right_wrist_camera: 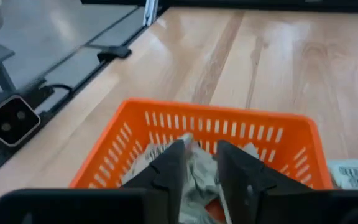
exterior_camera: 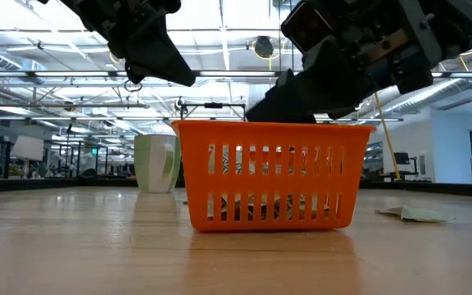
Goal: Pick and place Stevia / Truvia into bins
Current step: Put the stevia packet into the orange basket
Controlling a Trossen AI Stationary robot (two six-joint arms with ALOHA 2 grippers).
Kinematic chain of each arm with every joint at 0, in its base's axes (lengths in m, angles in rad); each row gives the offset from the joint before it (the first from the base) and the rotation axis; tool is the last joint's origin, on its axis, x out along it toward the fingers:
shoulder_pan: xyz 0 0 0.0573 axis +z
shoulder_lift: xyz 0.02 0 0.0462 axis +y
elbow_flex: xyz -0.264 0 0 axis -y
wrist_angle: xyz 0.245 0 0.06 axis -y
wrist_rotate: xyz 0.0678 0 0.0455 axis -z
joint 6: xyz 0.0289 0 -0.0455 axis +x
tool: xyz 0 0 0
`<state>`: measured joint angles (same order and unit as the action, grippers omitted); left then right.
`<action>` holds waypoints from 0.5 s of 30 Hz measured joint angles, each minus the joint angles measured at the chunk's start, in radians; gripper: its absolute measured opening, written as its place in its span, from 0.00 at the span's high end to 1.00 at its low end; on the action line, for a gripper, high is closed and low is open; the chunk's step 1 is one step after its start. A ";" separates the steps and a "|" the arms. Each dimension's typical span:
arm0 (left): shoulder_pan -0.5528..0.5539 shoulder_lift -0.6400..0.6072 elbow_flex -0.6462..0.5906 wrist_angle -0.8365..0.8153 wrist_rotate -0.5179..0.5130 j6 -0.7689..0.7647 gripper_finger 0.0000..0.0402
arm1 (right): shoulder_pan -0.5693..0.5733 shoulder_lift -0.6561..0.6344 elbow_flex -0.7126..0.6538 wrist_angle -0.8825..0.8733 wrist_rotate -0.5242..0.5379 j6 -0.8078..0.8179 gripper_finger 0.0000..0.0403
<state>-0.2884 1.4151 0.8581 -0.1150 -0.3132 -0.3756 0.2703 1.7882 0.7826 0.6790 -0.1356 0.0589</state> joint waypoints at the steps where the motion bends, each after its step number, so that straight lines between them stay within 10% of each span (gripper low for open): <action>1: -0.003 0.000 0.000 -0.003 0.001 0.000 0.92 | 0.000 -0.001 0.000 -0.005 0.000 0.000 0.77; 15: -0.040 0.065 0.000 -0.045 0.044 0.131 0.92 | -0.027 -0.038 -0.002 -0.008 0.004 -0.123 0.69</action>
<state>-0.3286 1.4804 0.8581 -0.1601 -0.2695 -0.2450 0.2437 1.7499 0.7811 0.6707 -0.1319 -0.0640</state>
